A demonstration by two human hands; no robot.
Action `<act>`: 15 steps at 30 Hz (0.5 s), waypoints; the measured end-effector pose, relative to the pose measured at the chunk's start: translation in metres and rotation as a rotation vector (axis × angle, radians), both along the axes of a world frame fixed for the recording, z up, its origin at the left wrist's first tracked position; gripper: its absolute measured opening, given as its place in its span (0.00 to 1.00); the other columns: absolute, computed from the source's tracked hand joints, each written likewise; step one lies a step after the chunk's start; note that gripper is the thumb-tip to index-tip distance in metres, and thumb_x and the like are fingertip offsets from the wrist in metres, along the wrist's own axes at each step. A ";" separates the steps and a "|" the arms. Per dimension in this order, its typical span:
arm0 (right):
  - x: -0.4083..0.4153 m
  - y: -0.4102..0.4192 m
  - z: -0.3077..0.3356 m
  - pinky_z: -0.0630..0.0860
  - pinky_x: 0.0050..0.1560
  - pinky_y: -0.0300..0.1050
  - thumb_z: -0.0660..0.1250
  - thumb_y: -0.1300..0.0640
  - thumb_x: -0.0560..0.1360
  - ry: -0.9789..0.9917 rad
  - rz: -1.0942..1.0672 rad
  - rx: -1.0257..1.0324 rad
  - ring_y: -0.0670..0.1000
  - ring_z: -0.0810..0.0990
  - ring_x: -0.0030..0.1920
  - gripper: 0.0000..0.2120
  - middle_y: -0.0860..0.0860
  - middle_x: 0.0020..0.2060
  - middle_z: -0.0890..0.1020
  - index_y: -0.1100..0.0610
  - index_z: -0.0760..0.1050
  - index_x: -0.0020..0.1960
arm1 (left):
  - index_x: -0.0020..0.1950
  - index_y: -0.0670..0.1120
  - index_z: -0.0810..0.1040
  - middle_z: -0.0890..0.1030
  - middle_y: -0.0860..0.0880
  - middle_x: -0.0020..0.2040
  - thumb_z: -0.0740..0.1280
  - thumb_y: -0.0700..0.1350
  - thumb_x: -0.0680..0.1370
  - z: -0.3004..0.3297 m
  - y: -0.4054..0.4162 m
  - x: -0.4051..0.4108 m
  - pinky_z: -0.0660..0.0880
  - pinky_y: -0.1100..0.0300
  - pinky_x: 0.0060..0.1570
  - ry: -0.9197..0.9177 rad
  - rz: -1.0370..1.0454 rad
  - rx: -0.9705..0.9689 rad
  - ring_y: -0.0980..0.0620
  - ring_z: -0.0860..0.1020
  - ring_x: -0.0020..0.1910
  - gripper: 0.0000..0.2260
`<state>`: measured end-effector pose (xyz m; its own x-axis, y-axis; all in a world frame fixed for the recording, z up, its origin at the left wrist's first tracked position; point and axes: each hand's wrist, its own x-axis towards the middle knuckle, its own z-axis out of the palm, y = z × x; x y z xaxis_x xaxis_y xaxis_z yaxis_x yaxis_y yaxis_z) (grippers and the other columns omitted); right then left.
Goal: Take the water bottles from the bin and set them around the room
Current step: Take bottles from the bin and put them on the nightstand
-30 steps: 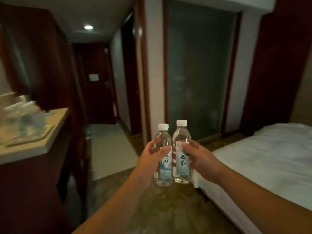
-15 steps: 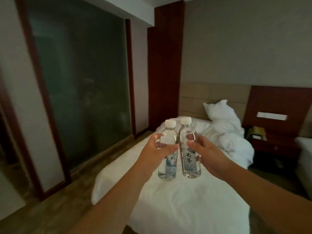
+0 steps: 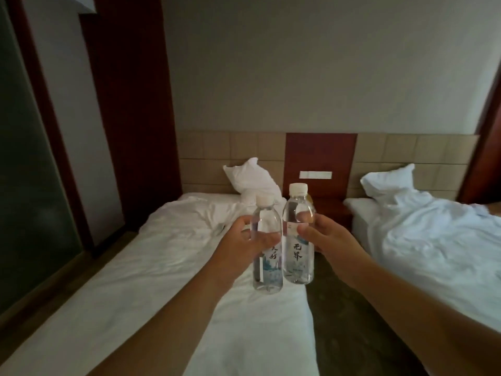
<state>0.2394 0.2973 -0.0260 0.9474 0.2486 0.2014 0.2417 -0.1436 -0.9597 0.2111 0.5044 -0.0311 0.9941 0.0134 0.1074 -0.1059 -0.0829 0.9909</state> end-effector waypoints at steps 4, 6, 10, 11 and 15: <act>0.053 -0.036 0.003 0.77 0.62 0.55 0.70 0.47 0.75 0.029 -0.118 0.056 0.48 0.85 0.54 0.11 0.44 0.50 0.87 0.45 0.79 0.57 | 0.67 0.53 0.72 0.83 0.50 0.60 0.77 0.57 0.70 0.003 -0.038 0.068 0.77 0.43 0.62 0.034 -0.042 0.064 0.48 0.83 0.56 0.28; 0.079 -0.058 0.002 0.76 0.65 0.59 0.70 0.48 0.76 0.042 -0.141 0.055 0.48 0.86 0.54 0.13 0.45 0.51 0.87 0.48 0.79 0.60 | 0.68 0.53 0.71 0.81 0.50 0.62 0.76 0.57 0.72 0.004 -0.060 0.101 0.76 0.43 0.63 0.029 -0.038 0.077 0.47 0.81 0.58 0.28; 0.138 -0.108 -0.002 0.75 0.66 0.61 0.70 0.50 0.77 0.055 -0.140 0.002 0.49 0.86 0.53 0.10 0.46 0.51 0.87 0.48 0.80 0.57 | 0.67 0.54 0.72 0.81 0.50 0.59 0.77 0.55 0.71 0.003 -0.104 0.172 0.78 0.45 0.60 0.019 -0.041 0.025 0.48 0.82 0.56 0.27; 0.155 -0.122 -0.004 0.75 0.66 0.61 0.70 0.51 0.77 0.051 -0.131 -0.011 0.49 0.85 0.54 0.09 0.46 0.51 0.87 0.47 0.80 0.57 | 0.68 0.54 0.71 0.81 0.48 0.60 0.77 0.55 0.71 0.001 -0.116 0.191 0.77 0.44 0.61 0.020 -0.055 0.021 0.47 0.81 0.57 0.28; 0.235 -0.182 -0.008 0.73 0.67 0.63 0.70 0.53 0.77 0.047 -0.055 -0.036 0.52 0.84 0.58 0.12 0.48 0.55 0.86 0.48 0.80 0.60 | 0.69 0.54 0.71 0.80 0.46 0.64 0.75 0.51 0.74 -0.003 -0.171 0.271 0.74 0.41 0.66 0.009 -0.085 -0.001 0.44 0.79 0.61 0.26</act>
<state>0.4747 0.1156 -0.0345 0.9682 0.2017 0.1480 0.1869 -0.1899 -0.9638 0.4817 0.3333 -0.0339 0.9926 -0.0712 0.0986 -0.1037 -0.0727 0.9919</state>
